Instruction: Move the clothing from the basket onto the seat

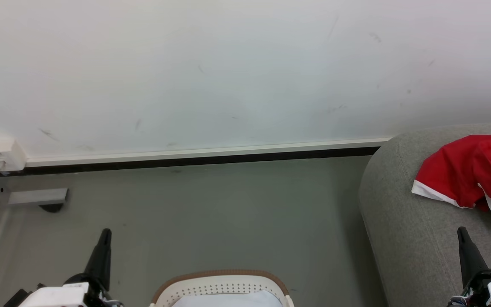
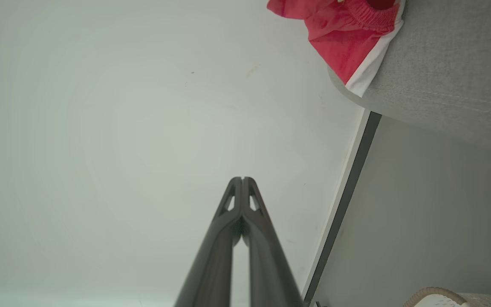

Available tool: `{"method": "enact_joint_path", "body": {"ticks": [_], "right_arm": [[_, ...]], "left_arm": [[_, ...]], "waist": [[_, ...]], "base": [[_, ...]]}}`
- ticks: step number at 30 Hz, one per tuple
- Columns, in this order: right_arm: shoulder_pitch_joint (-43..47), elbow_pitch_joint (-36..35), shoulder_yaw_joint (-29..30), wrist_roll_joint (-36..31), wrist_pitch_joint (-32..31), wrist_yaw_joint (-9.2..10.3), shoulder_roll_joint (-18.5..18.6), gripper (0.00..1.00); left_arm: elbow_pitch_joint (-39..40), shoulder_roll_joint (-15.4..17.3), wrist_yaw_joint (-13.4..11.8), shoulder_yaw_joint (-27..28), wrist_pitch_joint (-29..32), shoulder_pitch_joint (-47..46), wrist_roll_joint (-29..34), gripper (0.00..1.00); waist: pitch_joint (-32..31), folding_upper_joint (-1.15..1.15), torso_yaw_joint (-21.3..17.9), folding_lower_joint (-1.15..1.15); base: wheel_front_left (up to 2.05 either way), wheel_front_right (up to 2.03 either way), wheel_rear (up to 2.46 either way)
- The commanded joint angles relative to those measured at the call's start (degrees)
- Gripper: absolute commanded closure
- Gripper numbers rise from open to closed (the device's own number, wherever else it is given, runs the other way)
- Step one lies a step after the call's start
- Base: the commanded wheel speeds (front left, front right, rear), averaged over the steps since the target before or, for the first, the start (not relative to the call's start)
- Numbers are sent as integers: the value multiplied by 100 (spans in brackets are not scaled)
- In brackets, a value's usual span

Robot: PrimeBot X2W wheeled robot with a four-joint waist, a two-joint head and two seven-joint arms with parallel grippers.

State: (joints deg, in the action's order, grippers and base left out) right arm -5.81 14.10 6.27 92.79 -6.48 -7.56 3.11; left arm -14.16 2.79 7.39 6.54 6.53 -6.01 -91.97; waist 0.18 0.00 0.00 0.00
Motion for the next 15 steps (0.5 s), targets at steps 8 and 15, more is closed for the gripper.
{"method": "enact_joint_path", "body": {"ticks": [8, 15], "right_arm": [[-70, -19, 29, -37, 1, 14, -11, 100], [-71, -19, 32, -40, -3, 14, -14, 100]], "left_arm": [[18, 9, 28, 13, 21, -49, -81, 100], [18, 9, 28, 13, 21, -49, -81, 100]], "waist": [[0, 0, 0, 0], [0, 0, 0, 0]], "base": [[0, 0, 0], [0, 0, 0]]}}
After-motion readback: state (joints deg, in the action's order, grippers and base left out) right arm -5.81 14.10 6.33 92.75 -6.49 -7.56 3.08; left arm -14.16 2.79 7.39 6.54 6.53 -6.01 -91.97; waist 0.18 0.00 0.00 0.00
